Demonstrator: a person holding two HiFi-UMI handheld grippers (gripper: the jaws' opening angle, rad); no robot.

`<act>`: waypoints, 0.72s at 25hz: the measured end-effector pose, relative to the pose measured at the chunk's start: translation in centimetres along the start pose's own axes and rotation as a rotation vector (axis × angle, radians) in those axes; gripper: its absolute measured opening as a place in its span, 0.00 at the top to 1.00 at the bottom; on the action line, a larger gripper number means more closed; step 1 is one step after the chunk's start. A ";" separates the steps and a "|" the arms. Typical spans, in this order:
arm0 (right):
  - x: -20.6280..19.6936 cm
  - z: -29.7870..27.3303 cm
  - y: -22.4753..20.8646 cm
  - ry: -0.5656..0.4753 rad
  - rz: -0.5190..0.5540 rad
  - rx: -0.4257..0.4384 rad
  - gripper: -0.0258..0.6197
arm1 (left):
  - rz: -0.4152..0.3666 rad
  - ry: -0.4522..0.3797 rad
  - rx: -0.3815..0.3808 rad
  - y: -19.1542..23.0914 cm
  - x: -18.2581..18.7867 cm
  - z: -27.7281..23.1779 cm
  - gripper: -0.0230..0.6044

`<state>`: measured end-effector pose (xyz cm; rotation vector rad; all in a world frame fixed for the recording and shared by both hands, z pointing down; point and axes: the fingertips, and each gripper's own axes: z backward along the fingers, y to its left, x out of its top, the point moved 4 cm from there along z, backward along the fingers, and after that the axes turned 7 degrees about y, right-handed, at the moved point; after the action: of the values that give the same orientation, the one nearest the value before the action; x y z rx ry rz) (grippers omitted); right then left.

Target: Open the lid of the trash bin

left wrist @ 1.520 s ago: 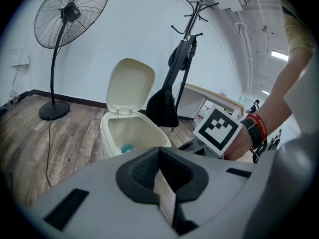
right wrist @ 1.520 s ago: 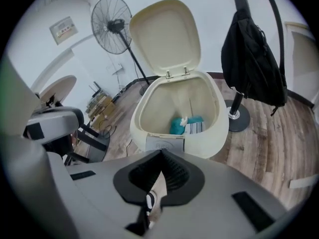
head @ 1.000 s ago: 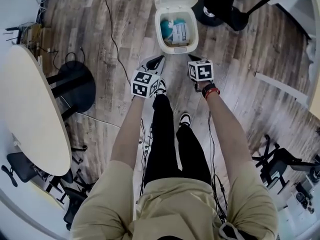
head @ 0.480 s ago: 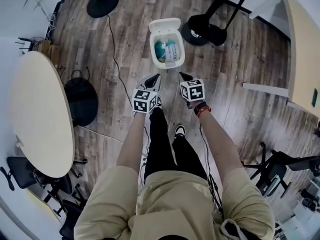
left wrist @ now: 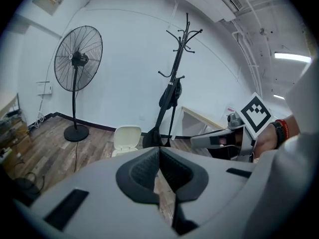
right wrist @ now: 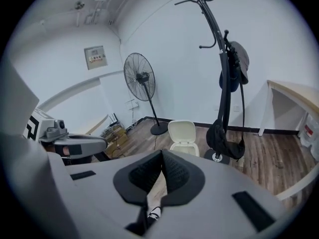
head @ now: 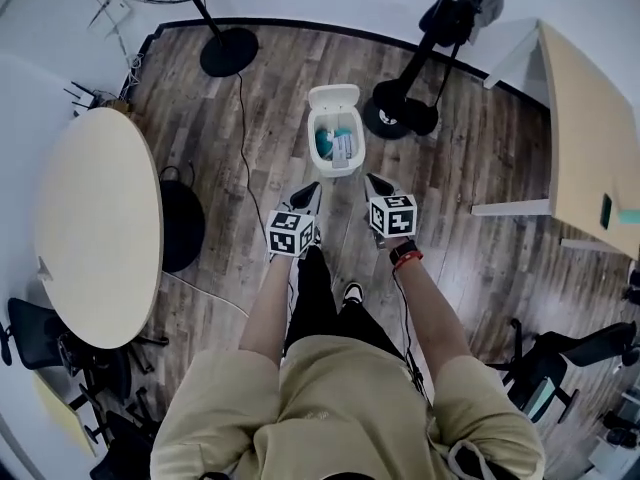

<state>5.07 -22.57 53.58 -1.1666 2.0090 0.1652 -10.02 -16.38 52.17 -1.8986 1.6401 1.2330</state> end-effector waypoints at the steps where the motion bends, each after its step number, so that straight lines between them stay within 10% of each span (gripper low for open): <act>1: 0.5 1.5 0.6 -0.018 0.014 -0.002 0.94 | -0.003 -0.016 0.007 -0.7 0.7 1.2 0.92; 18: 1.1 24.1 7.7 -0.262 0.106 -0.108 0.94 | -0.112 -0.198 0.152 -13.3 6.3 18.8 0.92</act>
<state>12.44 -7.69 34.50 -1.0452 1.8472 0.4620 -5.25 -2.94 33.06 -1.6944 1.4613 1.1745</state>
